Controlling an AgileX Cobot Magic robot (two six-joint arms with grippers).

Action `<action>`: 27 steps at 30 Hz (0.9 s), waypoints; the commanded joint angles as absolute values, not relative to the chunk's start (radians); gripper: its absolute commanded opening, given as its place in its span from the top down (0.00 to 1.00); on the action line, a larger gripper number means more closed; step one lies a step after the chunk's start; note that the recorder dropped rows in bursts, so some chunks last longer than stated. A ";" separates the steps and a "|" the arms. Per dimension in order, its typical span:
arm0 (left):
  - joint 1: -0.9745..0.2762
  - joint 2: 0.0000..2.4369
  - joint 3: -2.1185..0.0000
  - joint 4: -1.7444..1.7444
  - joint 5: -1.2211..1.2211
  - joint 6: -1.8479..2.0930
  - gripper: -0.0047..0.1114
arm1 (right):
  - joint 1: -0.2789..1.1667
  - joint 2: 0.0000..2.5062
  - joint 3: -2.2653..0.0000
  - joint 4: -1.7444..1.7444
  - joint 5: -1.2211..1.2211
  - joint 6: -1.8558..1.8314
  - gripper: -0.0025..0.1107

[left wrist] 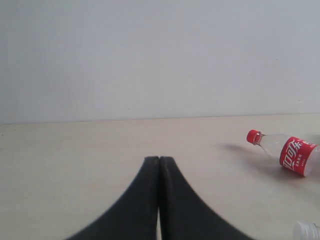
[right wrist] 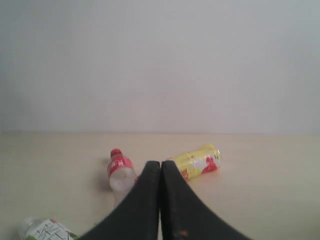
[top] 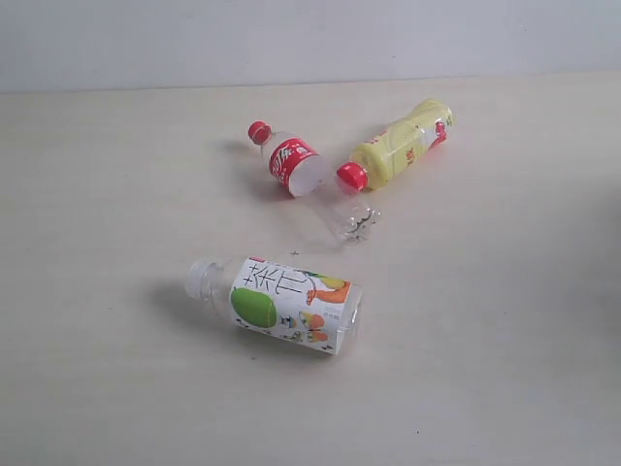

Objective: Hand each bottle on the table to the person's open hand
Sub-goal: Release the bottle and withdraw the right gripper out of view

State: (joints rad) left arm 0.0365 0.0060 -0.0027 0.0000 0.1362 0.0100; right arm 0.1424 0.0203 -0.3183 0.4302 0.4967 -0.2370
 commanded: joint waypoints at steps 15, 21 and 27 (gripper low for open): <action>0.037 0.000 0.000 0.000 0.136 0.010 0.96 | 0.140 0.026 -0.235 0.524 0.480 -0.234 0.98; 0.037 0.000 0.000 0.000 0.136 0.010 0.96 | 0.140 0.026 -0.235 0.524 0.480 -0.234 0.98; 0.037 0.000 0.000 0.000 0.136 0.010 0.96 | 0.172 0.026 -0.235 0.521 0.480 -0.234 0.98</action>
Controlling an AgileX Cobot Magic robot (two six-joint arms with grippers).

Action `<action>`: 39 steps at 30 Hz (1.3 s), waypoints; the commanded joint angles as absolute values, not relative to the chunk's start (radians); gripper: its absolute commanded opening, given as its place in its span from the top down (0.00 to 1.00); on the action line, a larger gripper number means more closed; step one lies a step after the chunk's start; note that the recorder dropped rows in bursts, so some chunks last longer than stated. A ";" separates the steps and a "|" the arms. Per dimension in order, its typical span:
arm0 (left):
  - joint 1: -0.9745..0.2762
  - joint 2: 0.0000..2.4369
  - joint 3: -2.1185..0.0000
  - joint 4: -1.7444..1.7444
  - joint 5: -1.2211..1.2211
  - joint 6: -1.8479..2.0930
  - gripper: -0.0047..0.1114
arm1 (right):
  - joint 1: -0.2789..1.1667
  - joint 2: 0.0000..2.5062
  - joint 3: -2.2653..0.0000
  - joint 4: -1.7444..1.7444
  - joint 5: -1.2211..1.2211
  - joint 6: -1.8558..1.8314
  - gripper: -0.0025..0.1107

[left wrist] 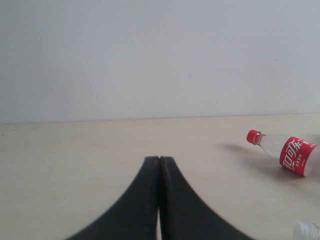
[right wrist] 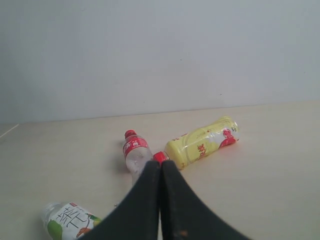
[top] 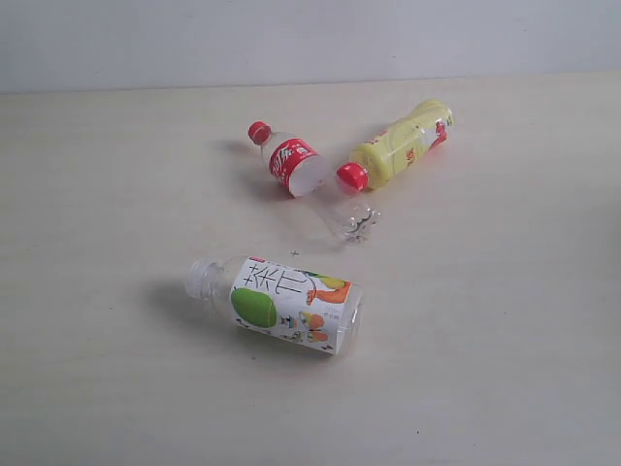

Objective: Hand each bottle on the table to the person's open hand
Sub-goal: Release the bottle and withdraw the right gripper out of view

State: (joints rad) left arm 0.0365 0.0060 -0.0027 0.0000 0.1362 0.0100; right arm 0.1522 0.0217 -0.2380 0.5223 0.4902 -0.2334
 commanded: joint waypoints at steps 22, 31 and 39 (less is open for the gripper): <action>0.037 0.000 0.000 0.000 0.136 0.010 0.96 | 0.174 0.026 -0.235 0.516 0.480 -0.235 0.98; 0.037 0.000 0.000 0.000 0.136 0.010 0.96 | 0.174 0.026 -0.235 0.516 0.480 -0.235 0.98; 0.037 0.000 0.000 0.000 0.136 0.010 0.96 | 0.174 0.026 -0.237 0.549 0.454 -0.235 0.98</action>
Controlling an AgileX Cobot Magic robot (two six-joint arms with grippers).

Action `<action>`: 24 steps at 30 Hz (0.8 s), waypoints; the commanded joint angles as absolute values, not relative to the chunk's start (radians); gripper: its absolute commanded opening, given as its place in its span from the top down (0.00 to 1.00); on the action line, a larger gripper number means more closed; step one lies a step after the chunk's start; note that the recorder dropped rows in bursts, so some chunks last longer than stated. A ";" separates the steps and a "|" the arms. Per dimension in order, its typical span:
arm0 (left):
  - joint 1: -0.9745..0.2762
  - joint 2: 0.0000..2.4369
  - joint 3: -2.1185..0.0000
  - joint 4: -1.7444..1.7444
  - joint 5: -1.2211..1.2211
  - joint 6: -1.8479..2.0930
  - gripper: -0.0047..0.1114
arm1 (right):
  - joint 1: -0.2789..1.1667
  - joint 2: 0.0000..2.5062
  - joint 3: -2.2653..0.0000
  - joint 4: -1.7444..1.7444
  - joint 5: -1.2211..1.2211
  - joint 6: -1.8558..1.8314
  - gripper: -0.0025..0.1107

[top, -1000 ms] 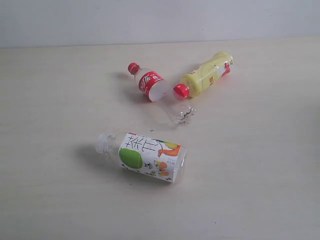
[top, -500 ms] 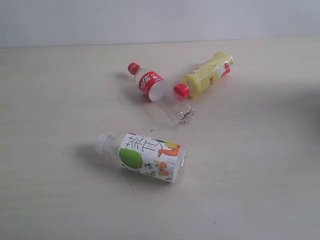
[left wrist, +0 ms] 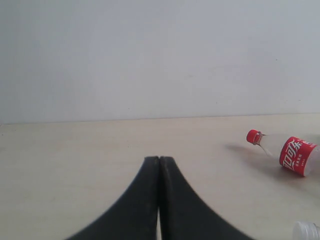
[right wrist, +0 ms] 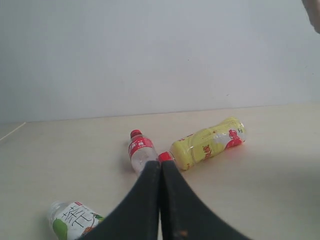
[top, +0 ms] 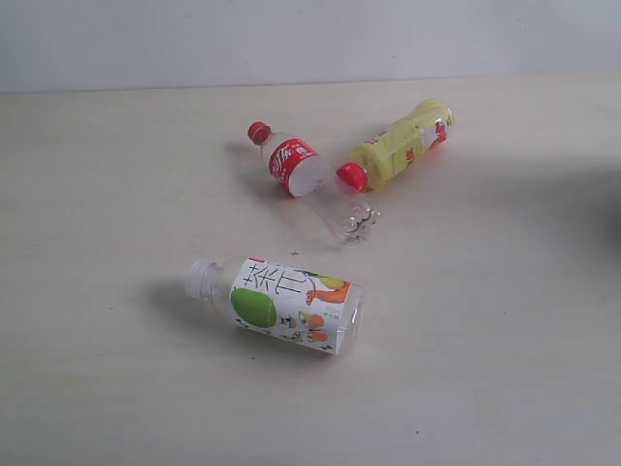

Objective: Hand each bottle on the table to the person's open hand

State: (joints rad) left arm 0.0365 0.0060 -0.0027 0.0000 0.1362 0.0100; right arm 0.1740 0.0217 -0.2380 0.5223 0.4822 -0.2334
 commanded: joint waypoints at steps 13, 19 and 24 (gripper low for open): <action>0.037 0.000 0.000 0.000 0.136 0.010 0.96 | 0.174 0.026 -0.235 0.426 0.410 -0.322 0.98; 0.037 0.000 0.000 0.000 0.136 0.010 0.96 | 0.174 0.026 -0.233 0.426 0.417 -0.322 0.98; 0.037 0.000 0.000 0.000 0.136 0.010 0.96 | 0.174 0.026 -0.191 0.412 0.408 -0.322 0.98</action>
